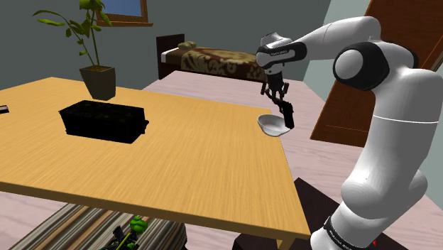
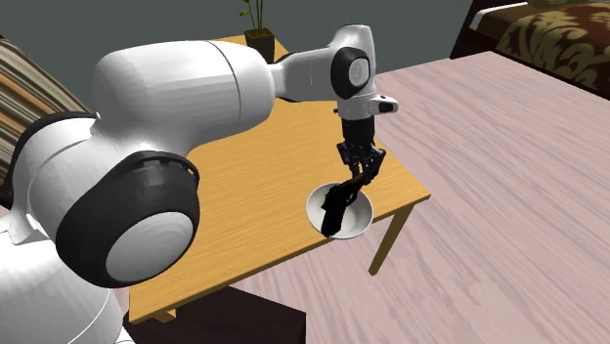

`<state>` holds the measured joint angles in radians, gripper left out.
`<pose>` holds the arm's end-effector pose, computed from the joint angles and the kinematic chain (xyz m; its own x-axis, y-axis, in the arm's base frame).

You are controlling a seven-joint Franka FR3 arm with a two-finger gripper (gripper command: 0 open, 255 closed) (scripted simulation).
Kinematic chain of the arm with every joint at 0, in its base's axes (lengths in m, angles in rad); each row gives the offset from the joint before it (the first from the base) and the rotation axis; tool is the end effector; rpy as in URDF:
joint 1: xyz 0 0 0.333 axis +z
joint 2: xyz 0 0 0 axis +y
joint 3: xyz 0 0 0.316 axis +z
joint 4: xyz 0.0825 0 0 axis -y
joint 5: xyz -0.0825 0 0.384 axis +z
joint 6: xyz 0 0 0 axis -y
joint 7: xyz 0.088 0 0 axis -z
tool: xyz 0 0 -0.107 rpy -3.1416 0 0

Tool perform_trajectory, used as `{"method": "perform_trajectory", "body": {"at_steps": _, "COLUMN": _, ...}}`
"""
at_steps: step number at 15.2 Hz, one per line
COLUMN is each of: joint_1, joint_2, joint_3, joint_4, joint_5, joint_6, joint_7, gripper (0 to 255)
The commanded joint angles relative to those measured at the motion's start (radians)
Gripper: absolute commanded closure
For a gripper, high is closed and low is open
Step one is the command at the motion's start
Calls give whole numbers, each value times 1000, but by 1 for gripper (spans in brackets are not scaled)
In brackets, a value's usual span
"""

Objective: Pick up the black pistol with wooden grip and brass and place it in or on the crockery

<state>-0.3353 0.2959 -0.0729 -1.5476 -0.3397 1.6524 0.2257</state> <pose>0.5677 -0.2762 0.4721 0.8232 -0.5564 -0.1130 -0.4830 -0.7909 0.3757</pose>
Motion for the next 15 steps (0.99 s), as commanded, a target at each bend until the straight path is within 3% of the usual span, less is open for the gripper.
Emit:
{"method": "perform_trajectory", "body": {"at_steps": 1, "joint_1": -1, "joint_2": 3, "joint_3": 0, "joint_4": -19, "joint_5": 0, "joint_6": 22, "joint_7": 7, "gripper": 255}}
{"method": "perform_trajectory", "body": {"at_steps": 11, "joint_1": -5, "joint_2": 29, "joint_3": 0, "joint_4": -113, "joint_5": -6, "joint_6": 137, "joint_7": 43, "gripper": 255}}
{"method": "perform_trajectory", "body": {"at_steps": 15, "joint_1": -5, "joint_2": 29, "joint_3": 0, "joint_4": -113, "joint_5": -6, "joint_6": 137, "joint_7": 43, "gripper": 255}}
